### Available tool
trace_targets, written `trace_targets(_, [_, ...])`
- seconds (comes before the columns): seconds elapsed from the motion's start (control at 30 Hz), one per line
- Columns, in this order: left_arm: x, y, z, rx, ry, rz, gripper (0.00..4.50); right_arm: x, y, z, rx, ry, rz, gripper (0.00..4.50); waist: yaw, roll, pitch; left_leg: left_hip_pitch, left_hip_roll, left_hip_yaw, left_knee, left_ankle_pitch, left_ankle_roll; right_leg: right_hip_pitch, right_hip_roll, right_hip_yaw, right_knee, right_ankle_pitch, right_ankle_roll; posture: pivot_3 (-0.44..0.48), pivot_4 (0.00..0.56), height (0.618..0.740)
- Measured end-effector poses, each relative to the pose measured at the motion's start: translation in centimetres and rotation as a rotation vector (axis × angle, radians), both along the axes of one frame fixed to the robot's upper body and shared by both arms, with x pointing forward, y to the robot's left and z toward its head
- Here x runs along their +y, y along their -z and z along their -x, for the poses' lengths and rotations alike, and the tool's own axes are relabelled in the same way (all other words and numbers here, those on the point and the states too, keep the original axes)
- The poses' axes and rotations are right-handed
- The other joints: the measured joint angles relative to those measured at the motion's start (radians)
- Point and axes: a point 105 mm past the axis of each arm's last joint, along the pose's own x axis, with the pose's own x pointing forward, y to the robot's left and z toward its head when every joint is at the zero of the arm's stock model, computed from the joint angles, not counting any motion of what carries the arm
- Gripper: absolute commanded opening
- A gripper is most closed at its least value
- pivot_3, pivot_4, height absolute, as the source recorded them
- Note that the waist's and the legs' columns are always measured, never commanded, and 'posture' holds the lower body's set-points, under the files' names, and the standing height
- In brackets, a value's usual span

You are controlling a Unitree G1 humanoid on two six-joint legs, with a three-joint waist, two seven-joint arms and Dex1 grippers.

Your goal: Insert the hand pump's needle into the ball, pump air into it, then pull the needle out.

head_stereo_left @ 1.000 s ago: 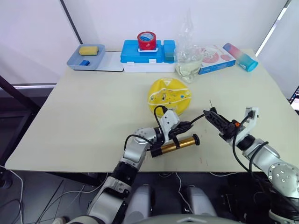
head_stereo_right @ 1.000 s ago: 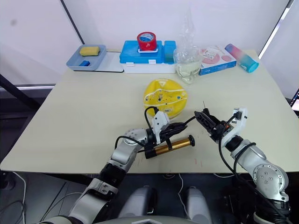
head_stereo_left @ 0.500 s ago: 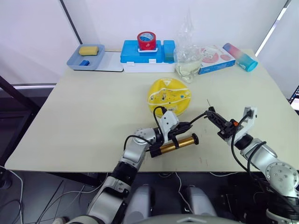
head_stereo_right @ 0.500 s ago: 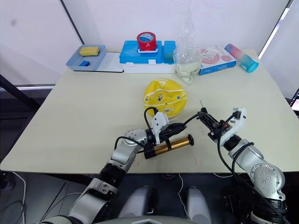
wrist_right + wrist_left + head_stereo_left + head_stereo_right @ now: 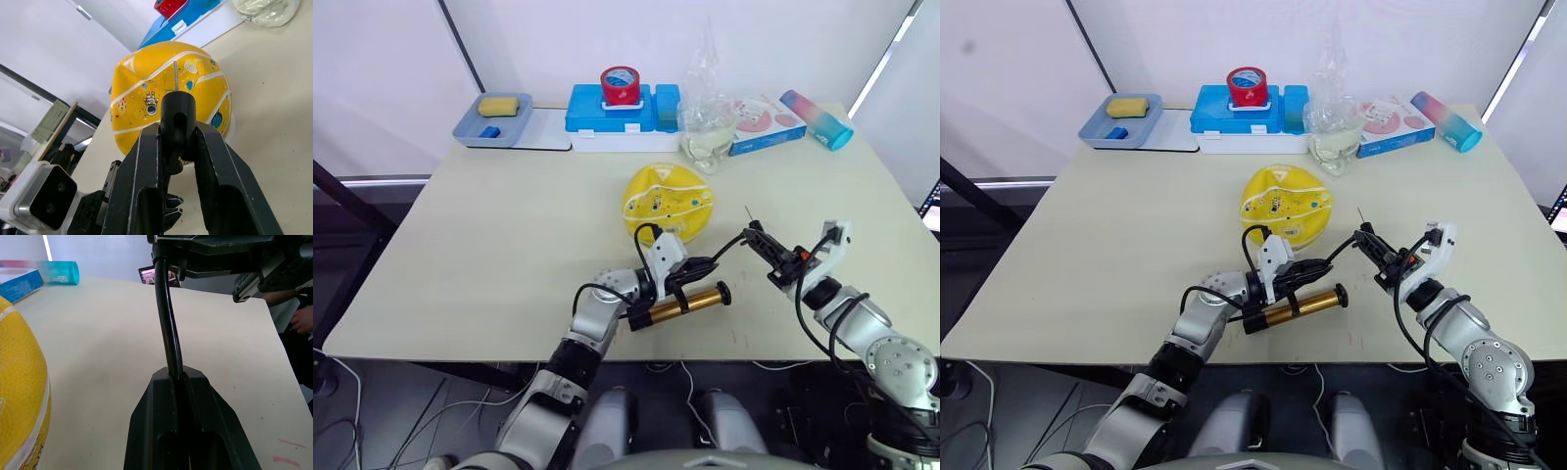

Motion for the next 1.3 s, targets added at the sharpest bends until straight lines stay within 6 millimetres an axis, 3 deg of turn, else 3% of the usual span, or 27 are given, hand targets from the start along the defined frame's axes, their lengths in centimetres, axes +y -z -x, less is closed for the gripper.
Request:
trace_targets(0.03, [0.1,0.1,0.0,0.006,0.002,-0.002,0.8,0.0,0.0,0.0,-0.002,-0.009,0.012,0.32,0.0,0.0,0.0,0.0,0.0,0.0,0.0,0.0,0.0,0.0,0.0,0.0,0.0,0.0,0.0,0.0,0.15,0.739])
trace_targets(0.13, [0.8,0.2,-0.1,0.011,-0.004,-0.024,1.97,-0.2,-1.0,0.1,-0.049,-0.044,0.071,0.32,0.0,0.0,0.0,0.0,0.0,0.0,0.0,0.0,0.0,0.0,0.0,0.0,0.0,0.0,0.0,0.0,0.15,0.739])
trace_targets(0.3, [1.9,-1.2,-0.4,-0.044,-0.026,-0.043,4.41,-0.1,-1.8,0.5,-0.12,-0.132,0.264,0.32,0.0,0.0,0.0,0.0,0.0,0.0,0.0,0.0,0.0,0.0,0.0,0.0,0.0,0.0,0.0,0.0,0.15,0.739])
trace_targets(0.43, [3.5,-4.3,-0.9,-0.114,-0.092,-0.022,4.47,-0.2,-2.2,1.1,-0.173,-0.198,0.397,0.32,0.0,0.0,0.0,0.0,0.001,0.0,0.0,0.0,0.0,0.0,0.0,0.0,0.0,0.0,0.0,0.0,0.15,0.739])
trace_targets(0.57, [4.8,-6.0,-1.2,-0.14,-0.157,-0.024,4.47,-0.4,-2.8,1.6,-0.222,-0.249,0.488,0.32,0.0,0.0,0.001,0.0,0.0,0.0,0.0,0.0,0.0,0.0,0.0,0.0,-0.001,-0.001,0.001,0.0,0.15,0.739])
trace_targets(0.73, [8.9,-8.9,-2.9,-0.184,-0.338,-0.063,4.47,-1.7,-3.6,2.4,-0.33,-0.31,0.719,0.32,0.001,0.0,0.002,0.0,0.0,0.0,0.0,0.0,0.0,0.0,0.0,-0.001,-0.001,-0.001,0.001,0.0,0.15,0.739])
trace_targets(0.87, [11.8,-10.5,-4.1,-0.186,-0.46,-0.099,4.47,-1.8,-3.8,2.6,-0.391,-0.335,0.776,0.32,0.001,-0.001,0.002,0.0,0.0,0.0,0.0,0.0,0.0,0.0,0.0,-0.001,-0.001,-0.001,0.001,0.0,0.15,0.739])
trace_targets(1.1, [13.8,-10.8,-5.5,-0.109,-0.53,-0.157,4.47,-1.8,-3.9,2.8,-0.417,-0.36,0.8,0.32,0.002,-0.004,0.004,0.0,0.0,0.0,0.0,0.0,0.0,0.0,0.0,-0.001,-0.001,-0.001,0.001,0.0,0.15,0.739])
trace_targets(1.3, [13.2,-10.3,-6.8,-0.044,-0.516,-0.152,4.47,-1.8,-4.0,2.7,-0.413,-0.37,0.798,0.32,0.002,-0.005,0.005,-0.001,-0.001,0.001,0.0,0.0,0.0,0.0,0.0,-0.001,-0.001,-0.001,0.001,0.0,0.15,0.739])
